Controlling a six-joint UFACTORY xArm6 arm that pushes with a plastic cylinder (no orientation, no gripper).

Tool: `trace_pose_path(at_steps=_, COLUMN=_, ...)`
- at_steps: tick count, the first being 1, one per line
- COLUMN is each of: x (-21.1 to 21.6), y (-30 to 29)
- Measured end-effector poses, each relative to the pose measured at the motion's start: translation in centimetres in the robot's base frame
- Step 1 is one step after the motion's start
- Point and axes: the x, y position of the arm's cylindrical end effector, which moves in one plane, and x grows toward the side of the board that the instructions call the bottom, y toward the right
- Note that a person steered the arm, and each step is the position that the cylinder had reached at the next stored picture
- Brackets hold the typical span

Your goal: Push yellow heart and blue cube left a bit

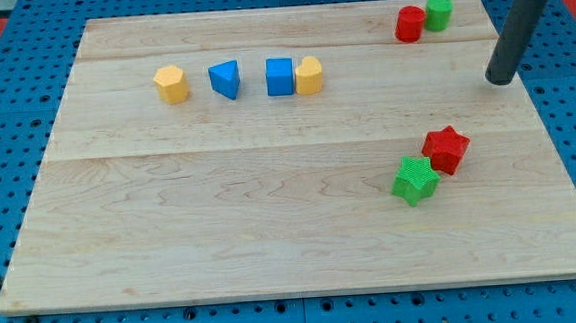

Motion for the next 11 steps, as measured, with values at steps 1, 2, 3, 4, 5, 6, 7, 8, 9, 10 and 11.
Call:
trace_pose_path(at_steps=1, x=0.0, y=-1.6)
trace_pose_path(at_steps=2, x=0.0, y=-5.8)
trace_pose_path(at_steps=3, x=0.0, y=-8.9)
trace_pose_path(at_steps=4, x=0.0, y=-9.3)
trace_pose_path(at_steps=5, x=-0.4, y=-9.3)
trace_pose_path(at_steps=6, x=-2.4, y=-10.4)
trace_pose_path(at_steps=7, x=-3.4, y=-11.8)
trace_pose_path(at_steps=8, x=-3.4, y=-11.9)
trace_pose_path(at_steps=9, x=-3.4, y=-15.9)
trace_pose_path(at_steps=10, x=-3.4, y=-21.3)
trace_pose_path(at_steps=11, x=-3.4, y=-26.2)
